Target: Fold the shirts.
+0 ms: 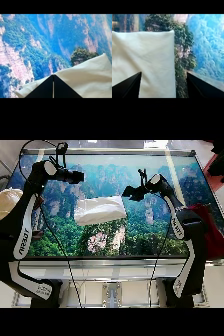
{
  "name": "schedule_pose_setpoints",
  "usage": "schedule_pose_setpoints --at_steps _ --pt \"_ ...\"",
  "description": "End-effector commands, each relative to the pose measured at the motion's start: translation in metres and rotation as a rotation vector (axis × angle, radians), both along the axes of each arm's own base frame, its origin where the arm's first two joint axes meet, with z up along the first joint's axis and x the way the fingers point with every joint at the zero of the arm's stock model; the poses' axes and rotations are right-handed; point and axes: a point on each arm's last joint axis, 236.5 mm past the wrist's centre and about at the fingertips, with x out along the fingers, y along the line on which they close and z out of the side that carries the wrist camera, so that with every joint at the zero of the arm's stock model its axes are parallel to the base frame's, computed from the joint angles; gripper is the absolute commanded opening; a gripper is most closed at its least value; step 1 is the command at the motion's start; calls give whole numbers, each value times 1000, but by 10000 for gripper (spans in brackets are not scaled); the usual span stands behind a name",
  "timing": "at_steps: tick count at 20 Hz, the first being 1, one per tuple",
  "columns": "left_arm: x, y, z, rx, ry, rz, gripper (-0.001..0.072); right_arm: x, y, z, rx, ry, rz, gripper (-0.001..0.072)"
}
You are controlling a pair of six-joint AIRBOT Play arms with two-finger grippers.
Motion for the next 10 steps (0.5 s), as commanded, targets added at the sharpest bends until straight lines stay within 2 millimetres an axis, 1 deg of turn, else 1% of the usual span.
schedule_pose_setpoints --at_steps 1,3,6,8,10 --pt "1 1 2 -1 -6 3 10 -10 1 -25 67 60 51 658" --pt "2 0 3 -3 -12 4 10 -16 8 -35 105 97 60 658" --pt "5 1 5 -13 -25 17 10 -19 34 -30 231 103 80 656" --pt "5 0 5 -20 -21 23 10 -22 51 -32 247 104 92 652" --pt "5 -1 5 -28 -16 27 10 -31 69 -32 253 111 120 651"
